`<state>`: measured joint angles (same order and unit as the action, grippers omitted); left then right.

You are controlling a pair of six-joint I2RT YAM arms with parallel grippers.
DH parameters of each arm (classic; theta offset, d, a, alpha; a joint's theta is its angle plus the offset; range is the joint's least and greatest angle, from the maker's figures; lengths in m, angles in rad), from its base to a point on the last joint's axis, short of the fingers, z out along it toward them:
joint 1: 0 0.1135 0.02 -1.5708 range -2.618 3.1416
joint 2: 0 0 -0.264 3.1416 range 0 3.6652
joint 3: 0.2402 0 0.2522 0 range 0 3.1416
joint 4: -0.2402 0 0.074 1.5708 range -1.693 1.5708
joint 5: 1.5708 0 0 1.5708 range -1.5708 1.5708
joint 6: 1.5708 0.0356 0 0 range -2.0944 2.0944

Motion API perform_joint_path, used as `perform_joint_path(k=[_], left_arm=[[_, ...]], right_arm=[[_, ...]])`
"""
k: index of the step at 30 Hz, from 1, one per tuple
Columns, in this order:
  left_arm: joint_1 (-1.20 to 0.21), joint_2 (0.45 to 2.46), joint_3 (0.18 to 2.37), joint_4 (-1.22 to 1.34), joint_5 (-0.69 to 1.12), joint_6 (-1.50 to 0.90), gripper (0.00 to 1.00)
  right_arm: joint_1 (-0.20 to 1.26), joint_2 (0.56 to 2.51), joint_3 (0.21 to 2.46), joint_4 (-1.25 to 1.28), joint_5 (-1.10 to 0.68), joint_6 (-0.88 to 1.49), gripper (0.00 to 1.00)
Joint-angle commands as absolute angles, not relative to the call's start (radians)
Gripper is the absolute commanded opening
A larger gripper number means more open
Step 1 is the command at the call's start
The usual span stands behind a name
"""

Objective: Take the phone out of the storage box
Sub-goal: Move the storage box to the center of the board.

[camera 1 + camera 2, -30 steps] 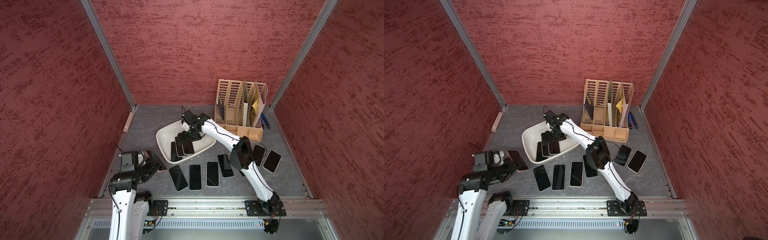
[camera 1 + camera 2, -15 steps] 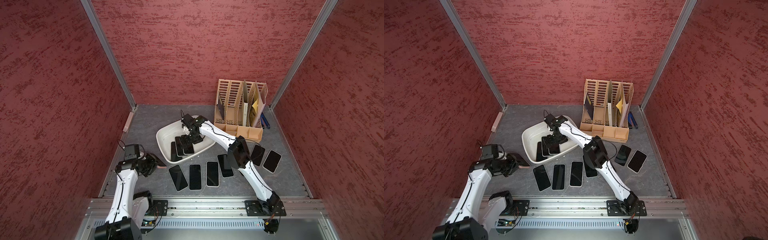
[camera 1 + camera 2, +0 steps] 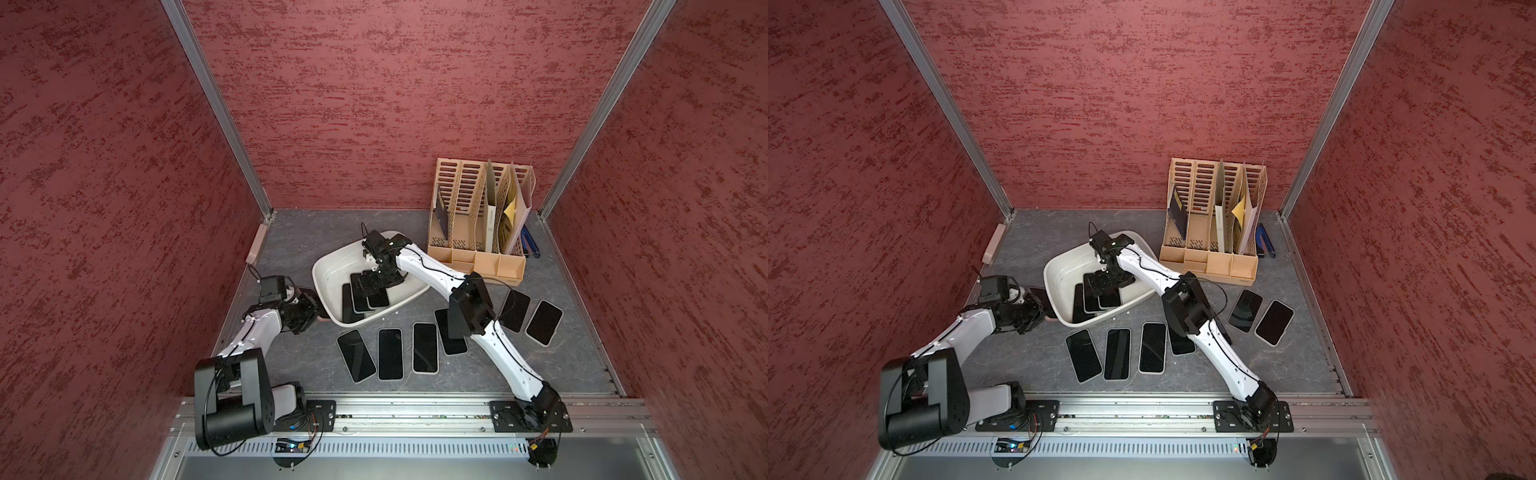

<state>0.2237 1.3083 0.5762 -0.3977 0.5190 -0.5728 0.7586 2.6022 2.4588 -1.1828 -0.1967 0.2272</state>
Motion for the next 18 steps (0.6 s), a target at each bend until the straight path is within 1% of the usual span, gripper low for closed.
perform_joint_path(k=[1,5,7,9,12,15,16,18], left_arm=[[0.179,1.394,0.591,-0.202,0.582,-0.553,0.0],[0.085,1.549,0.676,-0.143,0.593,-0.54,0.0],[0.048,1.631,0.727,-0.117,0.595,-0.544,0.0],[0.037,1.697,0.759,-0.087,0.596,-0.553,0.0],[0.047,1.776,0.792,-0.066,0.614,-0.555,0.0],[0.067,1.827,0.817,-0.098,0.631,-0.553,0.0],[0.073,1.833,0.82,-0.115,0.633,-0.55,0.04],[0.081,1.831,0.821,-0.145,0.627,-0.536,0.19]], right_arm=[[0.73,2.649,2.469,-1.217,-0.096,0.223,0.95],[0.696,2.652,2.464,-1.236,-0.055,0.227,0.91],[0.68,2.651,2.462,-1.234,-0.046,0.216,0.87],[0.671,2.645,2.462,-1.228,-0.039,0.203,0.85],[0.658,2.647,2.465,-1.229,-0.03,0.195,0.84],[0.651,2.656,2.466,-1.242,-0.011,0.193,0.83],[0.65,2.661,2.464,-1.247,-0.001,0.192,0.83],[0.648,2.67,2.464,-1.258,0.027,0.19,0.82]])
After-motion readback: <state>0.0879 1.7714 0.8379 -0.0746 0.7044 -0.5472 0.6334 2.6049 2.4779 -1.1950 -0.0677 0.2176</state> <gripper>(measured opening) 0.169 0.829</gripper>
